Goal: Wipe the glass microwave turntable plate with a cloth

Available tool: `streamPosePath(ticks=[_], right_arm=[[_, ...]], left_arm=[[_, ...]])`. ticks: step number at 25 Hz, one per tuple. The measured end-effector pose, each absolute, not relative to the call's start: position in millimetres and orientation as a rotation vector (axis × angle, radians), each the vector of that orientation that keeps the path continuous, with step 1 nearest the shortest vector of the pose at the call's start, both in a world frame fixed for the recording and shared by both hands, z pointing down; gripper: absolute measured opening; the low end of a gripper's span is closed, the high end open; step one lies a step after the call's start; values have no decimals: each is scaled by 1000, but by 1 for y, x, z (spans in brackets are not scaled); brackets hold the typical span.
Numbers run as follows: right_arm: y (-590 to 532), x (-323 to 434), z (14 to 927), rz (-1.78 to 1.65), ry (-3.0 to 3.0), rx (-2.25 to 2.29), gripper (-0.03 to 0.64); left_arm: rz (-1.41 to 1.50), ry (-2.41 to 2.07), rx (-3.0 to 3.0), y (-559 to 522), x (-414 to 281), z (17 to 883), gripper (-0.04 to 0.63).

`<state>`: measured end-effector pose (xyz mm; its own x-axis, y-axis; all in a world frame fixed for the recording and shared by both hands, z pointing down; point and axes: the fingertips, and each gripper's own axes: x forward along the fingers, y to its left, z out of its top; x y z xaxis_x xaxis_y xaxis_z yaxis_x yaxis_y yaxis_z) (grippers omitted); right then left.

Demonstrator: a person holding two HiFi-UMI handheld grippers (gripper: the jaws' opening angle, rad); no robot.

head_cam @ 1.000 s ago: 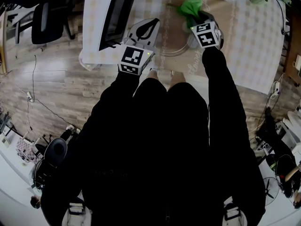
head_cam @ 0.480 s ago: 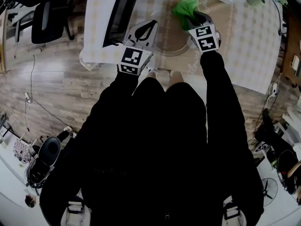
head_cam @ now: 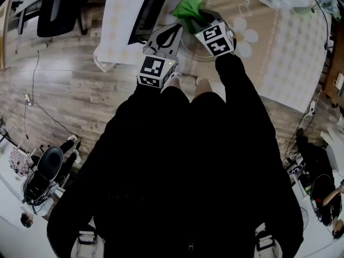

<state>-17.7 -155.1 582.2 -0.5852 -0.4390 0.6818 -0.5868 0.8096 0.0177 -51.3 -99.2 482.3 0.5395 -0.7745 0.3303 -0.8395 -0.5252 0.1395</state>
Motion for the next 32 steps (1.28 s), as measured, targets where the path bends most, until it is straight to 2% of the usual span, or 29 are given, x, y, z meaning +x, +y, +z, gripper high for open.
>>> streamPosePath(ticks=[14, 22, 32], right_arm=[[-143, -80, 618, 269, -2271, 580, 129], [-145, -75, 624, 293, -2250, 534, 127], [-142, -31, 626, 326, -2221, 544, 127]], left_arm=[[340, -1383, 2462, -88, -70, 485, 21], [352, -1384, 2457, -91, -69, 488, 21], [369, -1322, 2488, -97, -50, 490, 21]])
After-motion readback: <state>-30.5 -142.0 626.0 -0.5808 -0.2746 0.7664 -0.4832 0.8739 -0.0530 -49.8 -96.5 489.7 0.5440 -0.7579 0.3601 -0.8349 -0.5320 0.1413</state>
